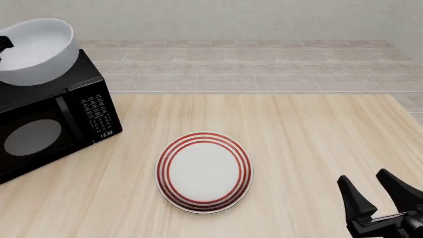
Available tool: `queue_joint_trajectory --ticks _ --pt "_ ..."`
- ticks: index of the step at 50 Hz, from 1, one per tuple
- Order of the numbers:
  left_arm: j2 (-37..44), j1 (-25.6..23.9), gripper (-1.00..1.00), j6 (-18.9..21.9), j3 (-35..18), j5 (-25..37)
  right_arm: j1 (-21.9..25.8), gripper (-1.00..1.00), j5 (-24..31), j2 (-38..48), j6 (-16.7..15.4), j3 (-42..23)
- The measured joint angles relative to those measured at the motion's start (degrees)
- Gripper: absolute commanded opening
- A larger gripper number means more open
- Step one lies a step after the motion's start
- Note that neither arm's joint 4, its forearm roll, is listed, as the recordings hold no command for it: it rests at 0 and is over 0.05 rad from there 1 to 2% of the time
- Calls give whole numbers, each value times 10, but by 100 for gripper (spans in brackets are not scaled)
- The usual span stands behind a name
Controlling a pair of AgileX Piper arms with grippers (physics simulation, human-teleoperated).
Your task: Pick up the white bowl and put it on the plate.
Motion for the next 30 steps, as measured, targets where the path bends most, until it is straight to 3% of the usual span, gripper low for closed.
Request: queue_joint_trajectory --ticks 10,30 --pt "-64 -48 -100 -4 42 1 -1 100 4 -6 0 0" --pt "-207 -160 -100 32 169 -18 -2 100 12 -16 -3 0"
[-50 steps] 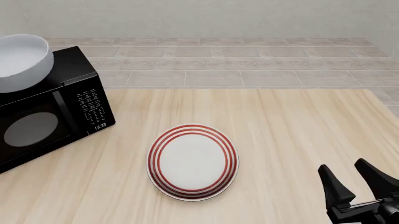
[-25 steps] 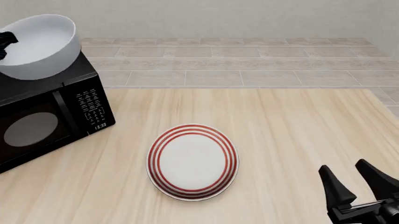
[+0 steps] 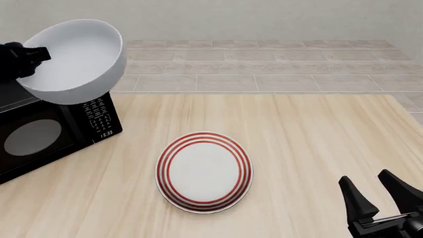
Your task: Pick up the white bowl and put it on the plate.
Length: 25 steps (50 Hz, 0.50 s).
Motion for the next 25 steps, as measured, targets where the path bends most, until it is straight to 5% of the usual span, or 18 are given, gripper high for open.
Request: queue_joint_trajectory --ticks 25 --pt "-100 -121 -100 61 139 -47 -4 100 19 -19 0 0"
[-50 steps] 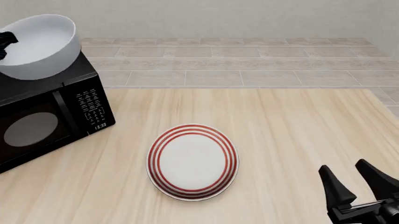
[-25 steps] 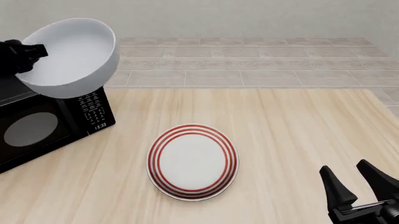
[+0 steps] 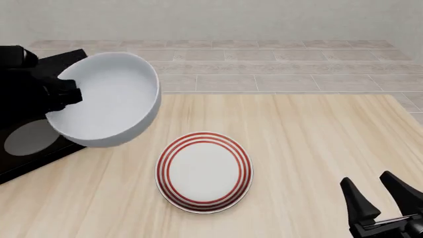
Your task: Pick up the white bowl and put it on the plate.
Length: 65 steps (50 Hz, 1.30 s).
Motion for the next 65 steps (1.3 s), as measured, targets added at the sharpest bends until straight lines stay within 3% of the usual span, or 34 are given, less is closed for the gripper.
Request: queue_joint_trajectory --ticks 20,39,65 --pt "5 -79 -100 19 79 -63 -2 100 0 -3 1 0" --pt "73 -158 -100 32 137 -170 1 100 2 -2 2 0" --pt "204 -222 -100 26 117 -254 4 100 25 -23 5 0"
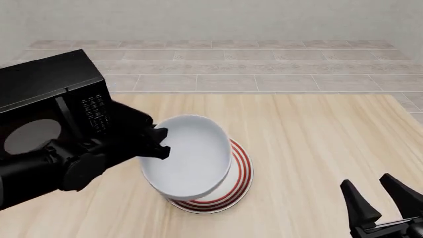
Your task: Pick up the white bowl and put it on the plate.
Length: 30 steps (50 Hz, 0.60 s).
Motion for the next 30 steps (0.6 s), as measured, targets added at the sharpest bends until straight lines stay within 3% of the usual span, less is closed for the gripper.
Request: queue_joint_trajectory --ticks 30 --pt "153 1 -100 -16 -76 -34 8 100 6 -7 -1 0"
